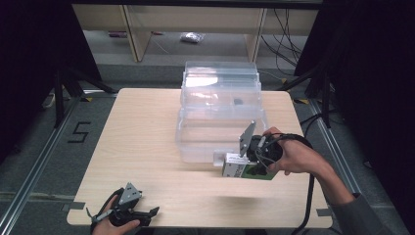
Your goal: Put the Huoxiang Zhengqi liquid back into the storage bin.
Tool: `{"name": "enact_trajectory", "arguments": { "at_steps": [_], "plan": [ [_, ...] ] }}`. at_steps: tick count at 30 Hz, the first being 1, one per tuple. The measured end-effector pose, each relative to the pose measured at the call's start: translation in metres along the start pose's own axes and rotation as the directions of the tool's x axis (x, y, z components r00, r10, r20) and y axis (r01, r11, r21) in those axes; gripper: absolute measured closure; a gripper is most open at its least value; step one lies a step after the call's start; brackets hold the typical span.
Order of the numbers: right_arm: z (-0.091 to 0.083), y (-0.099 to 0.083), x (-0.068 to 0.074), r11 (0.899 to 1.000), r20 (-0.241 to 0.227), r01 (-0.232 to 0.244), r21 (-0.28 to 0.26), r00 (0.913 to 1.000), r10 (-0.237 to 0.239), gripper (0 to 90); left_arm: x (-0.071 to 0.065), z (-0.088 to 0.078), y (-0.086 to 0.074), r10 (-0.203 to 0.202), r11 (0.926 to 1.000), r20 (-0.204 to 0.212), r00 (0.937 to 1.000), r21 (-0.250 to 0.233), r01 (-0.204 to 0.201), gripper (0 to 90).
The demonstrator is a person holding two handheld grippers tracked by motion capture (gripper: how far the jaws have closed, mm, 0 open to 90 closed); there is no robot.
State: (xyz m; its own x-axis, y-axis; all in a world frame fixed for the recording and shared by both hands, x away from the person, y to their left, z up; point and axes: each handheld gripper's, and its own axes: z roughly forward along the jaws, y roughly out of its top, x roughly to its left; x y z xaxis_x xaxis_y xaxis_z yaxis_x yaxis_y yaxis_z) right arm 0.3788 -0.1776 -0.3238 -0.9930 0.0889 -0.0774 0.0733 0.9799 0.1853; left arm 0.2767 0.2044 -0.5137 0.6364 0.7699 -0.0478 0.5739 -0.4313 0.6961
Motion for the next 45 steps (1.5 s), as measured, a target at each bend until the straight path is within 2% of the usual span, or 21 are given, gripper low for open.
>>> {"name": "enact_trajectory", "arguments": {
  "at_steps": [3, 4, 5, 6, 10, 11, 12, 14, 18, 20, 24, 25, 27, 28, 29, 31, 33, 36, 38, 39, 45],
  "plan": [
    [-0.006, 0.003, -0.006, 1.000, 0.005, 0.005, -0.009, 1.0000, -0.005, 64.6, -0.001, 0.001, 0.000, -0.018, 0.9997, -0.011, 0.9998, -0.018, 0.018, 15.6],
    [-0.009, 0.005, -0.005, 0.999, -0.001, -0.038, -0.011, 0.9993, 0.038, 64.5, 0.000, 0.000, 0.000, -0.001, 1.0000, -0.005, 1.0000, -0.003, 0.001, 15.6],
    [-0.010, 0.006, -0.009, 1.000, -0.001, -0.011, -0.018, 0.9999, 0.011, 64.5, 0.000, 0.000, 0.000, -0.001, 1.0000, -0.005, 1.0000, -0.003, 0.001, 15.6],
    [-0.013, 0.007, -0.009, 0.999, -0.001, -0.036, -0.018, 0.9994, 0.036, 64.5, 0.000, 0.000, 0.000, -0.001, 1.0000, -0.004, 1.0000, 0.000, 0.001, 15.6],
    [-0.019, 0.011, -0.019, 0.999, 0.006, -0.034, -0.012, 0.9994, 0.034, 64.6, -0.001, 0.001, 0.000, -0.006, 0.9999, -0.007, 1.0000, -0.010, 0.006, 15.6],
    [-0.019, 0.012, -0.022, 0.999, -0.002, -0.032, -0.025, 0.9995, 0.032, 64.6, 0.000, 0.000, 0.000, 0.012, 0.9999, -0.006, 0.9999, 0.004, -0.012, 15.6],
    [-0.020, 0.014, -0.026, 0.999, -0.004, -0.026, -0.024, 0.9997, 0.026, 64.6, -0.001, 0.001, 0.000, -0.012, 0.9998, -0.011, 0.9999, -0.019, 0.011, 15.6],
    [-0.020, 0.014, -0.029, 0.999, -0.002, -0.038, -0.023, 0.9993, 0.038, 64.6, -0.001, 0.000, 0.001, -0.002, 0.9999, -0.001, 1.0000, -0.010, 0.002, 15.6],
    [-0.019, 0.018, -0.045, 1.000, -0.012, -0.026, -0.017, 0.9996, 0.026, 64.7, 0.000, -0.001, 0.000, 0.001, 1.0000, 0.000, 1.0000, -0.003, -0.001, 15.6],
    [-0.019, 0.019, -0.051, 0.999, -0.005, -0.042, -0.007, 0.9991, 0.042, 64.7, -0.001, 0.000, 0.000, 0.000, 1.0000, 0.003, 1.0000, -0.006, 0.000, 15.6],
    [-0.018, 0.018, -0.067, 1.000, 0.009, -0.005, -0.012, 0.9999, 0.005, 64.7, -0.001, 0.001, 0.000, -0.011, 0.9998, -0.007, 0.9999, -0.014, 0.011, 15.6],
    [-0.019, 0.018, -0.069, 0.999, 0.015, -0.040, -0.009, 0.9991, 0.041, 64.7, -0.002, 0.001, 0.000, -0.012, 0.9998, -0.007, 0.9999, -0.017, 0.012, 15.6],
    [-0.018, 0.017, -0.073, 0.999, 0.012, -0.043, -0.014, 0.9990, 0.043, 64.7, -0.002, 0.001, 0.000, -0.010, 0.9998, -0.005, 0.9999, -0.015, 0.010, 15.6],
    [-0.015, 0.016, -0.082, 0.999, 0.008, -0.032, -0.020, 0.9995, 0.032, 64.7, -0.001, 0.000, 0.000, 0.002, 1.0000, 0.001, 1.0000, -0.002, -0.002, 15.7],
    [-0.014, 0.016, -0.084, 0.999, 0.013, -0.047, -0.015, 0.9988, 0.047, 64.7, -0.001, 0.000, 0.000, 0.001, 1.0000, 0.001, 1.0000, -0.002, -0.001, 15.6],
    [-0.009, 0.015, -0.092, 0.999, 0.007, -0.031, -0.029, 0.9995, 0.031, 64.7, -0.001, 0.000, 0.000, 0.001, 1.0000, 0.003, 1.0000, -0.004, -0.001, 15.6],
    [-0.007, 0.013, -0.097, 0.998, 0.012, -0.059, -0.009, 0.9982, 0.059, 64.6, -0.001, 0.000, 0.000, -0.001, 1.0000, 0.003, 1.0000, -0.004, 0.001, 15.7],
    [-0.002, 0.011, -0.107, 0.998, 0.013, -0.052, -0.017, 0.9985, 0.052, 64.7, -0.001, 0.000, 0.000, 0.001, 1.0000, 0.007, 1.0000, 0.000, -0.001, 15.6],
    [0.001, 0.010, -0.112, 0.998, 0.007, -0.058, -0.011, 0.9983, 0.058, 64.7, -0.002, 0.001, -0.001, -0.010, 0.9998, 0.000, 0.9999, -0.016, 0.010, 15.7],
    [0.003, 0.009, -0.113, 0.998, 0.010, -0.070, -0.008, 0.9975, 0.070, 64.7, -0.002, 0.001, -0.001, -0.011, 0.9998, 0.001, 0.9999, -0.015, 0.011, 15.6],
    [0.015, 0.007, -0.126, 0.998, 0.003, -0.062, -0.017, 0.9981, 0.062, 64.6, -0.001, 0.000, -0.001, -0.002, 1.0000, 0.004, 1.0000, -0.004, 0.002, 15.6]
  ]
}}
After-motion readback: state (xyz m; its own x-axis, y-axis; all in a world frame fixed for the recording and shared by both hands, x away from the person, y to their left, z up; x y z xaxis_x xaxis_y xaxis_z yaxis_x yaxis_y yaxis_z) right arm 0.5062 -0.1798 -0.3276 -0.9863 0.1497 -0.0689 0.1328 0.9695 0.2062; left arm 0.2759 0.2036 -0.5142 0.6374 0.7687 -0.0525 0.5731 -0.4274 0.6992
